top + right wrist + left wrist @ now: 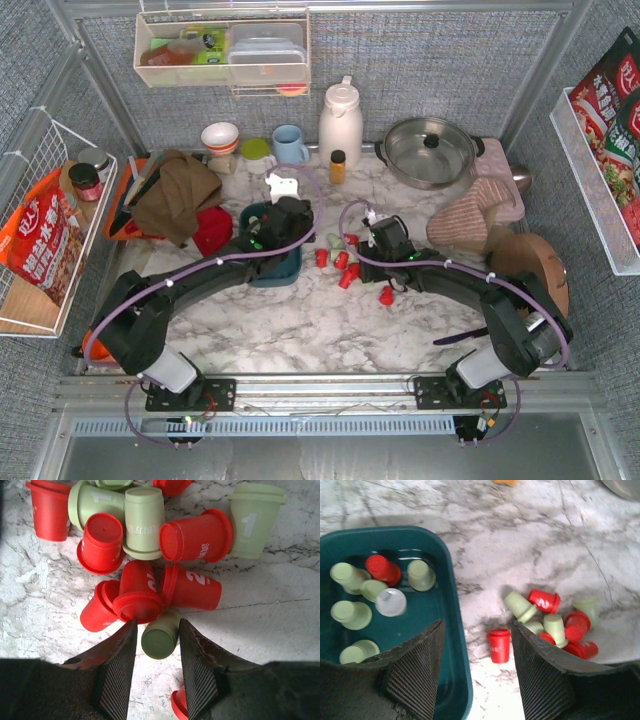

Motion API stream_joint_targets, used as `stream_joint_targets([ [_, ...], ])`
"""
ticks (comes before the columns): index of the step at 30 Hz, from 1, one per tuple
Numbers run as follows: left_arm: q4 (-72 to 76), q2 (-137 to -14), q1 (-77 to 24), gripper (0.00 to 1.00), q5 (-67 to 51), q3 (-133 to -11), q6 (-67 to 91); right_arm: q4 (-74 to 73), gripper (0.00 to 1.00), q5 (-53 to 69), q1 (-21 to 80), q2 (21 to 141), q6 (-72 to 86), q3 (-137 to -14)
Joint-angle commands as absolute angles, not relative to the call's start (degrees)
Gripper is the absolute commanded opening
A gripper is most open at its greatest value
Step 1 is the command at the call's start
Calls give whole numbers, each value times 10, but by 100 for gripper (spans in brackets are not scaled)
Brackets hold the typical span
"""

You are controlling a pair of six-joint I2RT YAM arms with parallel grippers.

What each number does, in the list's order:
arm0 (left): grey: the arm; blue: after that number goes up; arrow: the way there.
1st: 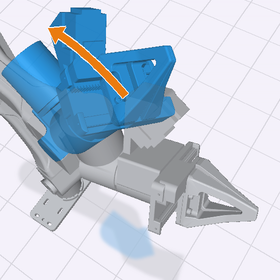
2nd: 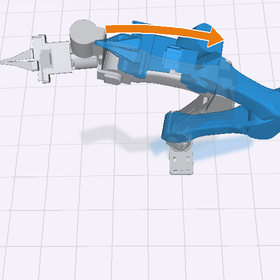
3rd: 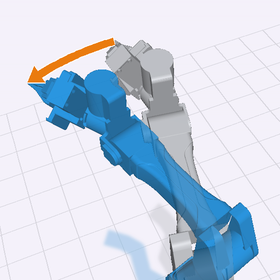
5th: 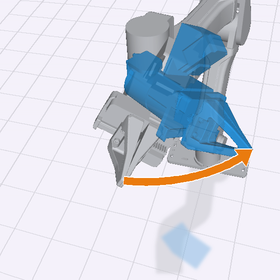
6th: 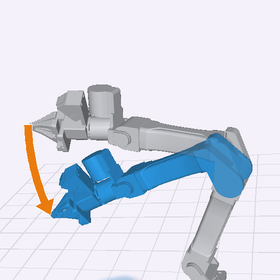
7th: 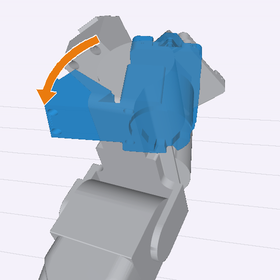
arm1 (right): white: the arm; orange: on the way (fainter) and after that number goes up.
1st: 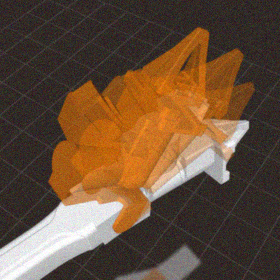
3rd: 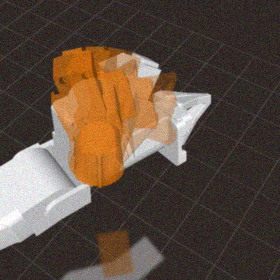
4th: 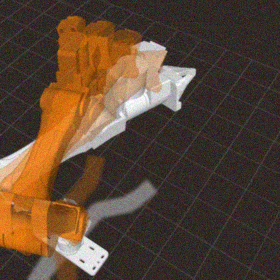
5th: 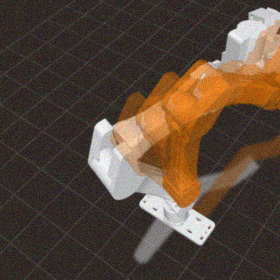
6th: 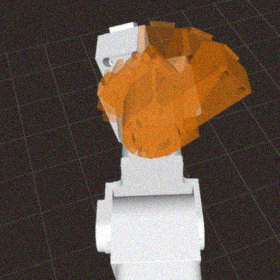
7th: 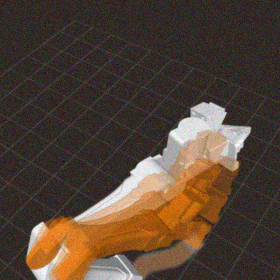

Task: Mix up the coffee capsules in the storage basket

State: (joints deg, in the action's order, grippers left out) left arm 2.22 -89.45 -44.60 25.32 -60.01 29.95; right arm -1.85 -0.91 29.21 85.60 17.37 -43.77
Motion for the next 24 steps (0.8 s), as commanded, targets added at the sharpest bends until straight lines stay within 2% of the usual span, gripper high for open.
stream_joint_targets([
  [1,92,-881,-459,64,200,-571,271,-33,43,-2,294,857,170,-441],
  [4,132,-873,-468,64,180,-545,264,-32,42,-3,294,863,170,-440],
  [9,186,-870,-480,64,116,-514,227,-38,22,16,294,849,170,-448],
  [11,218,-874,-484,65,62,-500,199,-41,17,26,294,829,170,-449],
  [17,349,-883,-495,67,-93,-438,132,-77,16,67,294,733,176,-468],
  [20,432,-880,-506,77,-126,-403,100,-93,17,74,294,680,176,-478],
  [24,542,-876,-531,82,-136,-363,35,-99,17,97,294,636,186,-486],
])
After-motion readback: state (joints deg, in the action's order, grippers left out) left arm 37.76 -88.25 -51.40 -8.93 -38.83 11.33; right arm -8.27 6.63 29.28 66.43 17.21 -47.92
